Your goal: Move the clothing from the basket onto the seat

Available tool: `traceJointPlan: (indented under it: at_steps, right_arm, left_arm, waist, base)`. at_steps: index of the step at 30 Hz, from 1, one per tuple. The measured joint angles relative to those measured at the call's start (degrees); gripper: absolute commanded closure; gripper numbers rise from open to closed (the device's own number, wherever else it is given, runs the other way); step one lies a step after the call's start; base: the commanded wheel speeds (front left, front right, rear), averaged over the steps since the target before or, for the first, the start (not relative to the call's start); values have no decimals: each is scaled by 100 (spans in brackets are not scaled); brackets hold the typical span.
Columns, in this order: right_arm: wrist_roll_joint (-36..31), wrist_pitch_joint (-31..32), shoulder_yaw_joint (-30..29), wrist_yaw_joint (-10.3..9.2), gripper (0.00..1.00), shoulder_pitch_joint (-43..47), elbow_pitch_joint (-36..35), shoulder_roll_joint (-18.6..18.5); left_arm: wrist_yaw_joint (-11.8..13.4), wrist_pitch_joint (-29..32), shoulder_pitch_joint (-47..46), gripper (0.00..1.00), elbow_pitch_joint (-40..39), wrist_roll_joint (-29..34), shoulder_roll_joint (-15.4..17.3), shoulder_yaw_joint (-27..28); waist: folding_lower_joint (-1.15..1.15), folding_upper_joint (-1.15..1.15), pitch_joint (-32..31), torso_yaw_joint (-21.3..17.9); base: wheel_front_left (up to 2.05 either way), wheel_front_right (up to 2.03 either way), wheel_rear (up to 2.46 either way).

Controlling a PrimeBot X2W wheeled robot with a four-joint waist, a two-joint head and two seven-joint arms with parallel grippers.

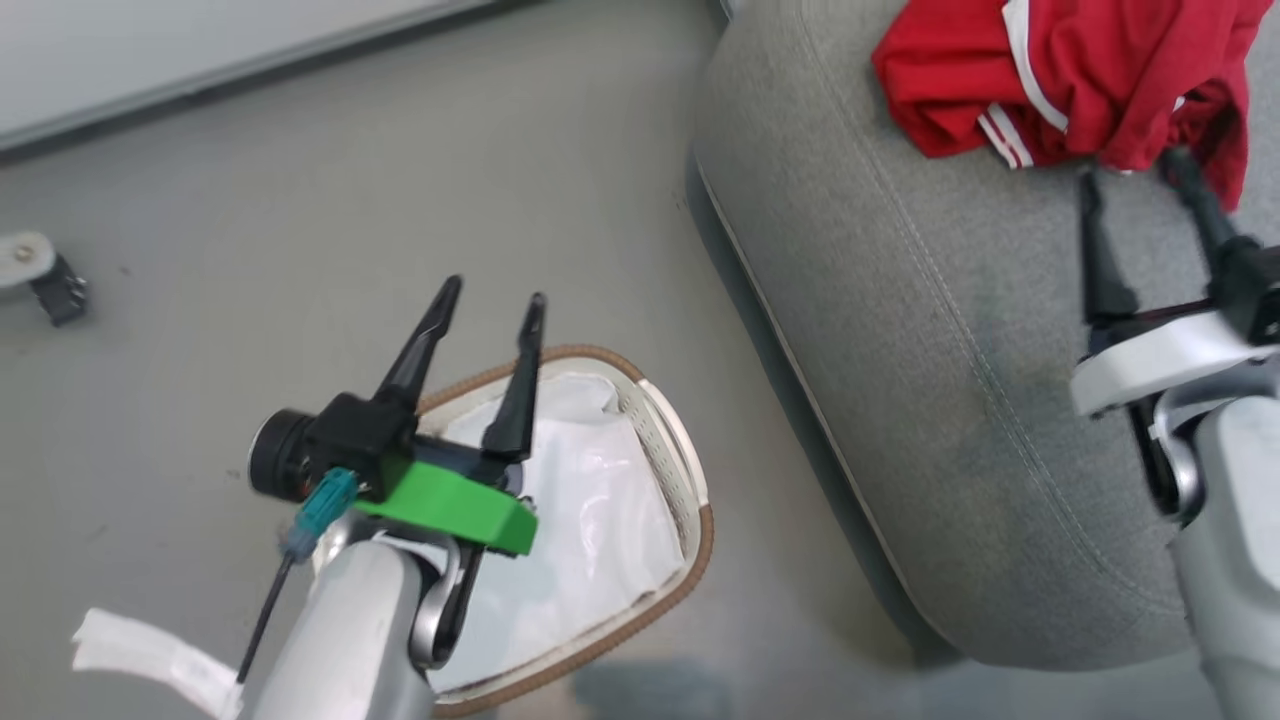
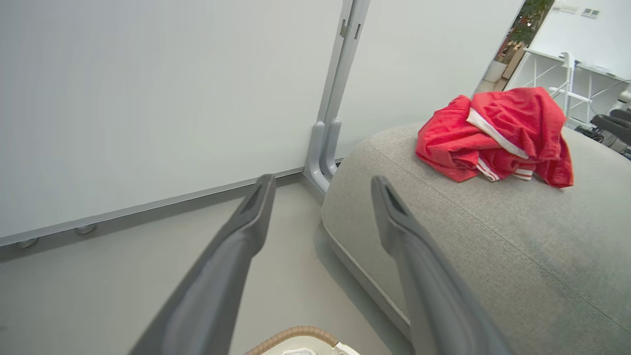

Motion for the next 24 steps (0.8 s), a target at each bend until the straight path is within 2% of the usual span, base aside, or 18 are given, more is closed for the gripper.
traceJointPlan:
  at_steps: [8, 13, 24]
  right_arm:
    - [-38, 0, 647, 0, 0, 498, -521, 272]
    - [-19, 0, 569, 0, 0, 805, -505, 553]
    - [-34, 0, 432, 0, 0, 1300, -298, 887]
  left_arm:
    - [0, 0, 537, 0, 21, 208, -71, 862]
    - [11, 0, 842, 0, 103, 385, -82, 1360]
    - [272, 0, 1293, 0, 216, 280, -91, 1782]
  waist:
    - [0, 0, -485, 417]
    - [0, 0, -703, 802]
    - [0, 0, -1116, 1421]
  base:
    - [0, 0, 0]
    - [0, 0, 0]
    - [0, 0, 0]
